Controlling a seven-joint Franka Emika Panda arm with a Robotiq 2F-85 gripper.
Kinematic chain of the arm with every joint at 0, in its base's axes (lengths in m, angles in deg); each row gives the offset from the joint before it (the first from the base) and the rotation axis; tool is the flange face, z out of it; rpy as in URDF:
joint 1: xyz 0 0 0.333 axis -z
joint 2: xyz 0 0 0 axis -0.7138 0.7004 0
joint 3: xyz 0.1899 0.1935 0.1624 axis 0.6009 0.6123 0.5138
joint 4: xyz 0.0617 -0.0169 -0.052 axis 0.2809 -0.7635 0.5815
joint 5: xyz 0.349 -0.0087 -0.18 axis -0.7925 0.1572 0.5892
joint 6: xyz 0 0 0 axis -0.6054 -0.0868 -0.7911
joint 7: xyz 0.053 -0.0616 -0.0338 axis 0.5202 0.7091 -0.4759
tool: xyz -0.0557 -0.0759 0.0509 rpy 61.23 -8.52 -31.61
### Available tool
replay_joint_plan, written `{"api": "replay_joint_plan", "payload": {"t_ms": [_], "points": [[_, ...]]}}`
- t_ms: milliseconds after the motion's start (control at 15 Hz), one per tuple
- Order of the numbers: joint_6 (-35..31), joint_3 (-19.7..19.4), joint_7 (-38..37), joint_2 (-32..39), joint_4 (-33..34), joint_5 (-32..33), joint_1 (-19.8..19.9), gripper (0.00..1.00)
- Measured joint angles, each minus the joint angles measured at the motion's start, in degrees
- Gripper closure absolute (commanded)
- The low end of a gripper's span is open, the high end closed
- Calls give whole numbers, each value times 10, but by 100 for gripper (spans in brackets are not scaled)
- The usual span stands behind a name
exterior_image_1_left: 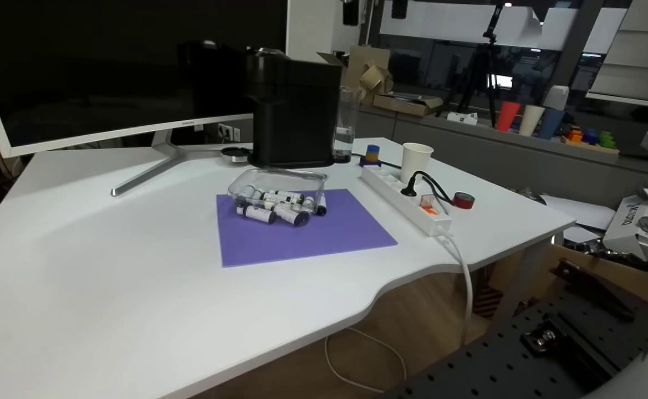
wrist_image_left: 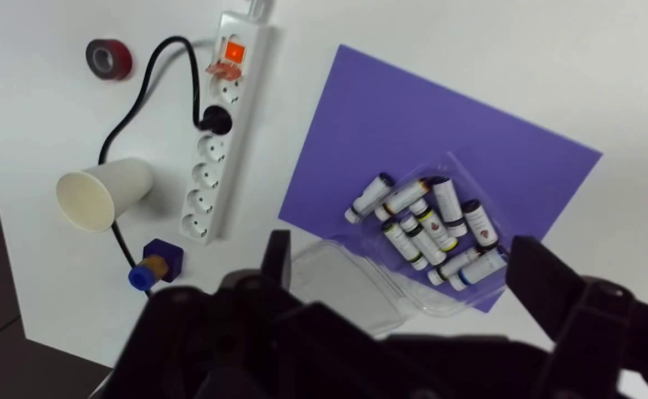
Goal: Remove two bottles from the clear box
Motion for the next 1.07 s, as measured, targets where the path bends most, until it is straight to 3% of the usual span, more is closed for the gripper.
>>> {"api": "replay_joint_plan", "payload": {"t_ms": [267, 667, 1067], "points": [[-49, -2, 4, 120, 46, 19, 13, 0], [-17, -2, 61, 291, 162, 4, -7, 0], [-8, -3, 70, 335, 197, 4, -11, 0]]}}
